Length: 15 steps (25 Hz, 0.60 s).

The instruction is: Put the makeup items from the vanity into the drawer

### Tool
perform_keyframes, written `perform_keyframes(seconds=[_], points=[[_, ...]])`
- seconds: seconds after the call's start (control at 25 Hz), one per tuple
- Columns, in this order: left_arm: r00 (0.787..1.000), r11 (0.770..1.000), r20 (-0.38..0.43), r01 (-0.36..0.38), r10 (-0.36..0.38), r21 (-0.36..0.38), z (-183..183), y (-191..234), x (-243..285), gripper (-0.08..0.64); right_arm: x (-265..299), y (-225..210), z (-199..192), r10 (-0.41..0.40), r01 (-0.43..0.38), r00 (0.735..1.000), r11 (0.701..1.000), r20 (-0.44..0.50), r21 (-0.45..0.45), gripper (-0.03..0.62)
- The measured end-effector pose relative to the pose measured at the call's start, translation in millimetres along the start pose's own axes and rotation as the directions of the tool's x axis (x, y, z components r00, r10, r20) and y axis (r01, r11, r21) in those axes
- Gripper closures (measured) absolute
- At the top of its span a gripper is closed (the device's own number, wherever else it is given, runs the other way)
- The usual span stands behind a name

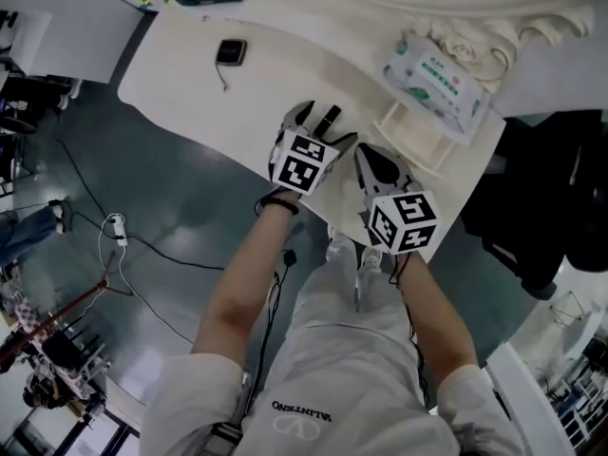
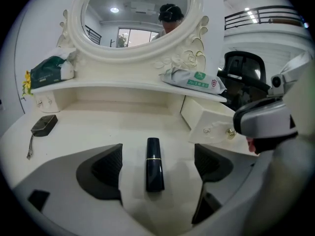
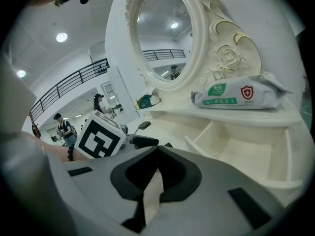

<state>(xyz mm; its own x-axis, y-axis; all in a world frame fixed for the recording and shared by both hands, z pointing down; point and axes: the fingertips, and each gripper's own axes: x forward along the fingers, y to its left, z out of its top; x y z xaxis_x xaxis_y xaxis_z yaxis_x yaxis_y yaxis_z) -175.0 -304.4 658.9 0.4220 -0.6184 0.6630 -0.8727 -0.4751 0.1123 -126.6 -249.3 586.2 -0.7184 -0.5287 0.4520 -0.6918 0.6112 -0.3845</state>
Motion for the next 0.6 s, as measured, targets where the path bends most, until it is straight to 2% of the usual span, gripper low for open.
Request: perform_keyframes(seconds=[0.12,0.28,0.44,0.6], points=[[0.999,0.999,-0.026,-0.019,0.02,0.033,-2,1,3,0.108,-1,1,0,-0.002,0.002,1.0,1.0,0.001,0.006,0.58],[0.996,0.995,-0.066,-0.056,0.061,0.077,-8,3,5,0.17,-5,3,0,0.001,-0.001,1.0,1.0,0.003,0.007,0.58],[0.996,0.996,-0.07,-0.051,0.056,0.078,-8,3,6,0.184,-9,-1,0,-0.001,0.001,1.0,1.0,0.005,0.012,0.58],[0.997,0.996,-0.061,-0.046,0.051,0.081,-6,5,6,0.227,-12,-3,-2,0.0,0.0,1.0,1.0,0.006,0.016,0.58]])
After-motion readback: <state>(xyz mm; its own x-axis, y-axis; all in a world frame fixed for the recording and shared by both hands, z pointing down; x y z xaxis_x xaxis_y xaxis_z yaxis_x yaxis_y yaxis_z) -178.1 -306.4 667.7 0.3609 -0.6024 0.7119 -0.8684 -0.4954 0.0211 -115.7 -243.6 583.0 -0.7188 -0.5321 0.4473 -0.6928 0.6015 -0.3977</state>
